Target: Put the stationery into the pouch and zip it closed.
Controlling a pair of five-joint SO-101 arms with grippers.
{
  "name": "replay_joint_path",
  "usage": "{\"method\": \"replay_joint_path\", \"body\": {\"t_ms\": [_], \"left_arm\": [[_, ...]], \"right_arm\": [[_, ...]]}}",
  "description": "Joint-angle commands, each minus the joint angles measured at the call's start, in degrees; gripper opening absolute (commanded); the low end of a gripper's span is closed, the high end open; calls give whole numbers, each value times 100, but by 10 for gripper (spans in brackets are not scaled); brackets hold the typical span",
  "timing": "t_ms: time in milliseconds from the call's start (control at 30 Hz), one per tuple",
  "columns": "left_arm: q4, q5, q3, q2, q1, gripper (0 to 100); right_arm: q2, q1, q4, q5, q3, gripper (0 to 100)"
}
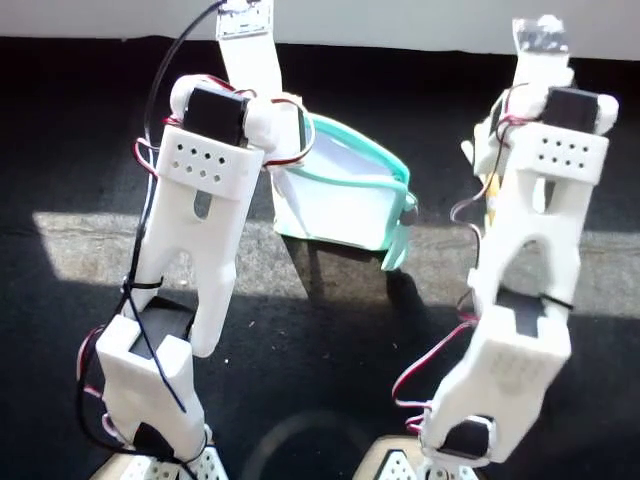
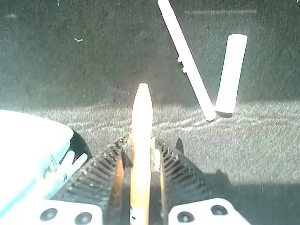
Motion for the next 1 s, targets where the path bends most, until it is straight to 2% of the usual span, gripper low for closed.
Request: {"method": "replay_joint_path", "body": {"t_ms": [0,233,300,400,700,900,967], "left_arm": [[53,-53,40,198,-66,10],[53,-53,40,198,-57,10],[53,-53,40,180,-57,10],[53,-53,40,180,-66,9],[53,-53,40,207,-48,10],[53,-53,31,189,-40,10],[53,-53,40,189,-40,10]], "right_arm": [[-1270,-4,-831,-62,2308,5],[-2158,-4,-4013,-26,6343,5],[-2211,66,-4840,-18,7196,5],[-2220,92,-5525,-18,7960,5],[-2229,75,-5631,-18,8347,20],[-2273,75,-5200,-18,8268,204],[-2264,84,-5024,-26,8145,208]]}}
